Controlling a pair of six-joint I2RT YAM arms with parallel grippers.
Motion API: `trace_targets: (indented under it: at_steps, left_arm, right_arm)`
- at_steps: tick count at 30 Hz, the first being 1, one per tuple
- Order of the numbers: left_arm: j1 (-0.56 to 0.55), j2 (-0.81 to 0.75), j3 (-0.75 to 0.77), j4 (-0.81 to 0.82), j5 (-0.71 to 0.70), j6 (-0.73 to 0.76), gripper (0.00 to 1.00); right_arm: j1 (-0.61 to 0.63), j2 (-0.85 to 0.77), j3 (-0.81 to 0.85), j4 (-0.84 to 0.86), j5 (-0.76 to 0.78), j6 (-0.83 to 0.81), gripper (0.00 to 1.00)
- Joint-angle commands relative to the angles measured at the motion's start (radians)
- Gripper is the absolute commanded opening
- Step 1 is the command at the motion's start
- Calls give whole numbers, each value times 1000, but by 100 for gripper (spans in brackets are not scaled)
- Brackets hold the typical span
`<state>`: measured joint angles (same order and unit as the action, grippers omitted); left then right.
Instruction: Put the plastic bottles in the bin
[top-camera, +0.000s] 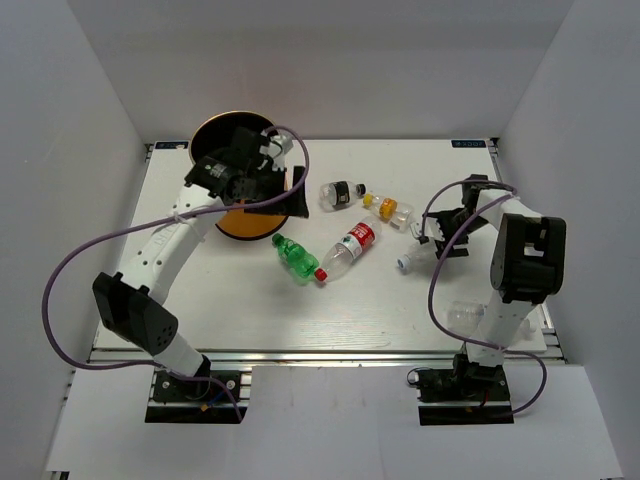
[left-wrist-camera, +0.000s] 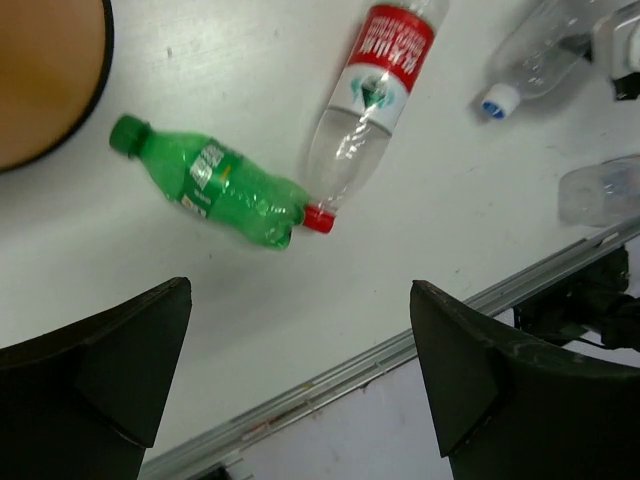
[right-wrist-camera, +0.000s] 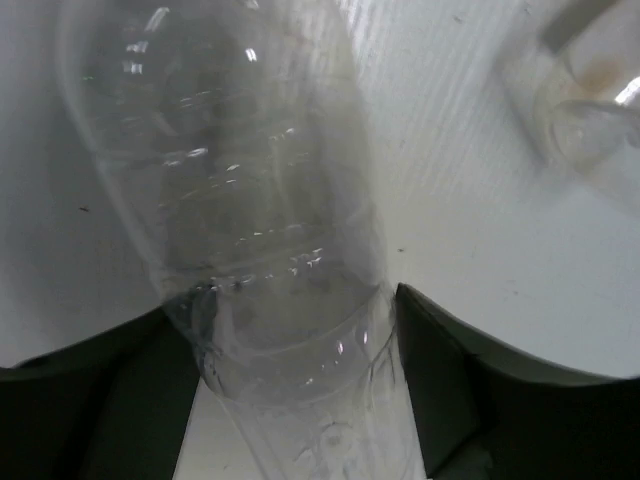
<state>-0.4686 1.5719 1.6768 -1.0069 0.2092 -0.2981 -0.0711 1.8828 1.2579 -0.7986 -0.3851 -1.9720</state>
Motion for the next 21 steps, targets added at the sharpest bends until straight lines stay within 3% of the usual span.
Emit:
trace_targets:
  at_steps: [1,2,5,8,11,12,13,19,21]
  left_arm:
    - [-42,-52,-54,-45,-115,-88,100]
    - [-60,-38,-67,-45,-151,-132,100]
    - [-73,5,-106,-21,-195,-190,100]
    - [-96,52,-139,16,-215,-240,100]
    - [-105,63,-160,56,-231,-277,100]
    - [-105,72,-173,68,-240,-286,100]
    - [-105,73,-189,68,-240,-302,100]
    - [-114,19,-311,137,-252,-351,100]
    - [-114,-16,-367,169,-240,-351,100]
  right_arm:
    - [20,76,54,-132,64,-277,76]
    - [25,103,63,-160,95,-284,56]
    - [27,118,95,-298,104,-258,24]
    - [19,87,100,-368,60,-225,8]
    - [16,47,176,-445,-41,-104,2]
    - [16,39,205,-497,-140,-67,0]
    - [16,20,309,-511,-179,103,0]
    - [51,-45,615,-499,-426,509,0]
    - [65,-31,762,-419,-489,698,0]
